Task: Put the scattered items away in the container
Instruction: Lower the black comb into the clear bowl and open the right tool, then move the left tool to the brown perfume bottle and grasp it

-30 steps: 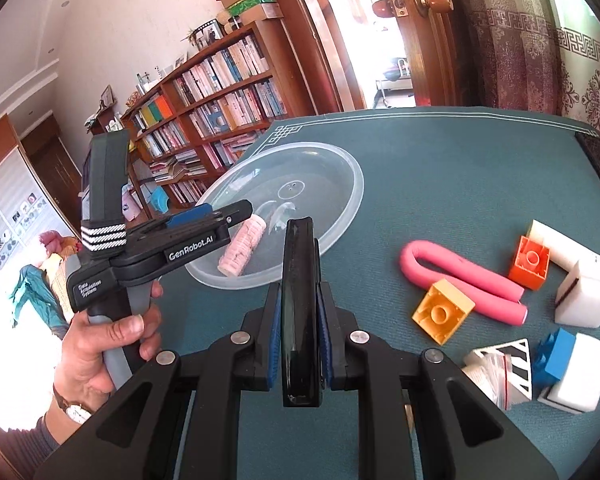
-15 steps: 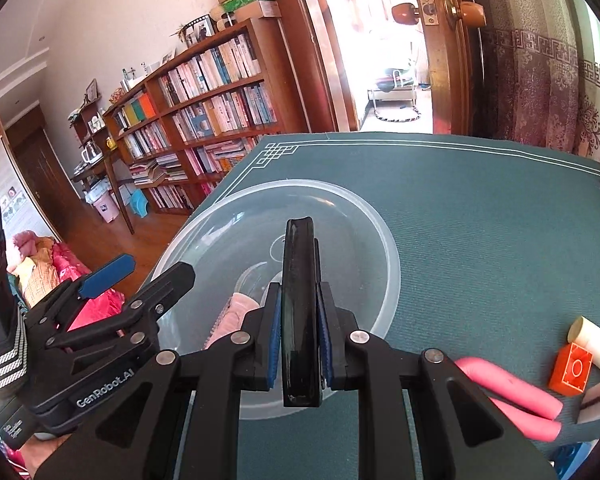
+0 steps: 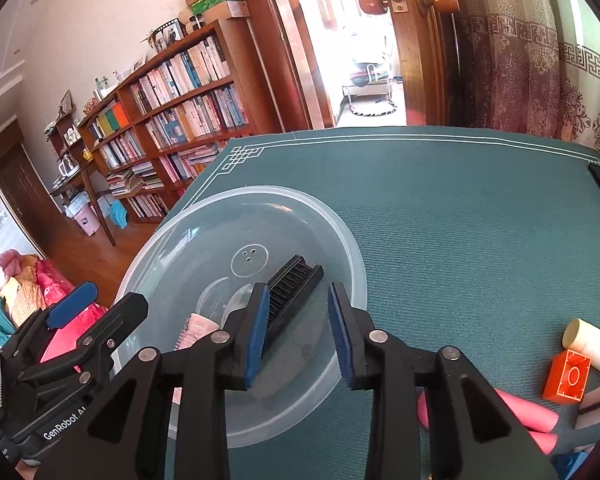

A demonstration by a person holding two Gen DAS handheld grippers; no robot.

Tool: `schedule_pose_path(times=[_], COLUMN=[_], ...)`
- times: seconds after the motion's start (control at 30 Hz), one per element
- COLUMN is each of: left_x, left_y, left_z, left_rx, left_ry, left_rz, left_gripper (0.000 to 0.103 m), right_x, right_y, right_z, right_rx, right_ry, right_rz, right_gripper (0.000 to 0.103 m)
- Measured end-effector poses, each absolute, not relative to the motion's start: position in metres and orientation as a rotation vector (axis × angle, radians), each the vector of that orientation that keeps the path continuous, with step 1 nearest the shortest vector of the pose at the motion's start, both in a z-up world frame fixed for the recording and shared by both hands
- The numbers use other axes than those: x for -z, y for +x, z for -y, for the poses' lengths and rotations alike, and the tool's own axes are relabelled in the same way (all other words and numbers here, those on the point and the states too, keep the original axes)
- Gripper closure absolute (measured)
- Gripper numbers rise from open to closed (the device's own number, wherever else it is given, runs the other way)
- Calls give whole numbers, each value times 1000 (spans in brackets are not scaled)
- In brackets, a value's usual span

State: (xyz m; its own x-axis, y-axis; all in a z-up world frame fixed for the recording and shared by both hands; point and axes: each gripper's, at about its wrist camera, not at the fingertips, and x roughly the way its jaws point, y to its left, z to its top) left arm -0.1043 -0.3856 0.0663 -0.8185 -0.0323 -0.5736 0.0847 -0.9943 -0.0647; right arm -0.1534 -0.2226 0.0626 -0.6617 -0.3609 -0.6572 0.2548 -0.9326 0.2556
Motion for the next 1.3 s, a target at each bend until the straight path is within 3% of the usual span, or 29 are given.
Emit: schedule_pose_path(times=[0.3,0.43,0.9,1.3], left_x=[-61,-58,-50,-48], left_y=[-106,-106,-107,-96], left_z=[374,365,342,316], left_rx=[2948,2958,2991,3043], left_ry=[960,981,1031,1031], left_rz=[-95,-54,50,112], left_gripper=[18,17,15,14], right_x=[-60,-57,-58,-47], right_y=[-118,-101,-29,17], right_z=[200,186,134,62], right_rx=[2602,2634,2840,3025], right_ry=[1044,1018,885,933], right_rz=[202,213,120,190], right_gripper=[69,52,49,45])
